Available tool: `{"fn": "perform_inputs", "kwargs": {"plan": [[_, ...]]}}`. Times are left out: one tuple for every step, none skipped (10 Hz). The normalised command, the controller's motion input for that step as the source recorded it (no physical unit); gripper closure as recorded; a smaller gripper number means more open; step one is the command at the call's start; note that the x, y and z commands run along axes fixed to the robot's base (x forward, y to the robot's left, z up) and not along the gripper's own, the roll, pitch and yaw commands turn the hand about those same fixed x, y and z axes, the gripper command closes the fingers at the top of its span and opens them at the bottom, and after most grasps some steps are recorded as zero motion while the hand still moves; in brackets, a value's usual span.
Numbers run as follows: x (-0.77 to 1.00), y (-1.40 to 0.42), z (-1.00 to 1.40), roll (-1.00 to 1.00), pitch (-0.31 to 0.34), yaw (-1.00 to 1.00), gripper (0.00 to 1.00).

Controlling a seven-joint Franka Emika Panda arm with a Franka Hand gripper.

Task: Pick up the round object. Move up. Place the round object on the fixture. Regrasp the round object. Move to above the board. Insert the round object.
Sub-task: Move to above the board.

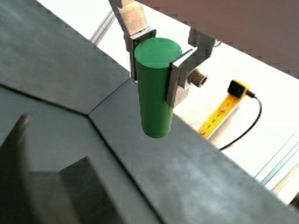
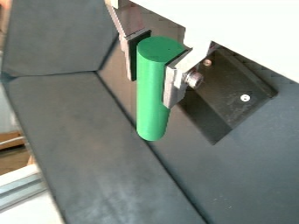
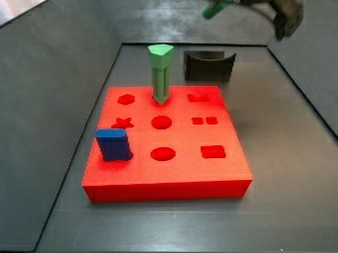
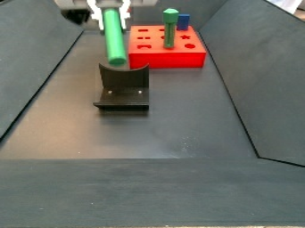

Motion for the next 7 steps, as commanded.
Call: {"fn": "perform_inputs", "kwargs": {"plan": [[0.06, 0.05, 1.00, -0.01, -0.089, -0.04, 1.00], [0.05, 0.04, 1.00, -0.01, -0.055, -0.07, 1.00], [0.05, 0.04, 1.00, -0.02, -0.021, -0.08, 1.00], [0.04, 0.04, 1.00, -0.02, 0.008, -0.08, 1.00], [0.03, 0.04, 1.00, -0.02, 0.039, -0.07, 1.00], [0.03, 0.03, 1.00, -0.02, 0.068, -0.06, 1.00], [0.02, 0.02, 1.00, -0.03, 0.102, -0.04, 1.00]]}}
